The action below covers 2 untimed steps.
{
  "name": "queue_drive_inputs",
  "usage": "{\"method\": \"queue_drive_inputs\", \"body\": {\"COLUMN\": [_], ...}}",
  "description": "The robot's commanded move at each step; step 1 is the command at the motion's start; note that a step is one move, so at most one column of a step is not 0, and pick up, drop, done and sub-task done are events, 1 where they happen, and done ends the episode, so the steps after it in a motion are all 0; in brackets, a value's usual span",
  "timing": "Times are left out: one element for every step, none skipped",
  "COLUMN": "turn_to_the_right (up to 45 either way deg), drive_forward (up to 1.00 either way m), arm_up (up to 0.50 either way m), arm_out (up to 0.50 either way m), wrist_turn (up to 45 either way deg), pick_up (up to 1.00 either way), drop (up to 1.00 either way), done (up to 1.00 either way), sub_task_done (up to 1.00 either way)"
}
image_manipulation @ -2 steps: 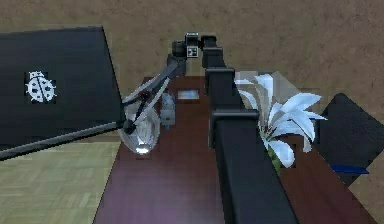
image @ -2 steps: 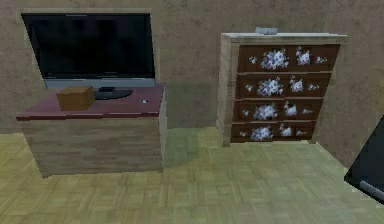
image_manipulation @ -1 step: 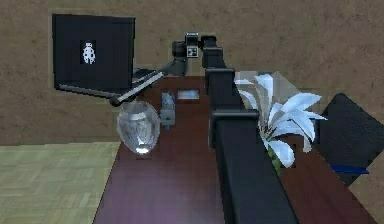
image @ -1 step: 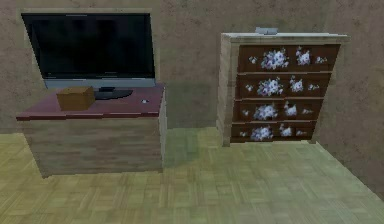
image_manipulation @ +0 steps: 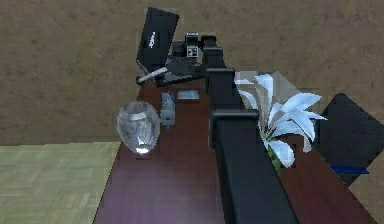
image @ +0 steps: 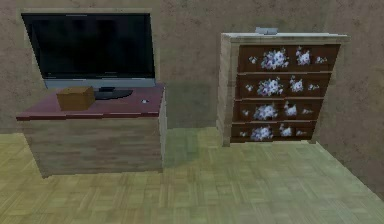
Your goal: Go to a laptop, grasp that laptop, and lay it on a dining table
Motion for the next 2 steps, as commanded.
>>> {"method": "queue_drive_inputs", "body": {"turn_to_the_right": [0.0, 0.0], "drive_forward": [0.00, 0.00], "arm_up": [0.00, -0.02], "arm_out": [0.00, 0.00], "wrist_turn": [39.0, 0.0], "pick_up": [0.00, 0.00], "drop": [0.00, 0.00], "done": [0.00, 0.00], "sub_task_done": [0.00, 0.00]}}
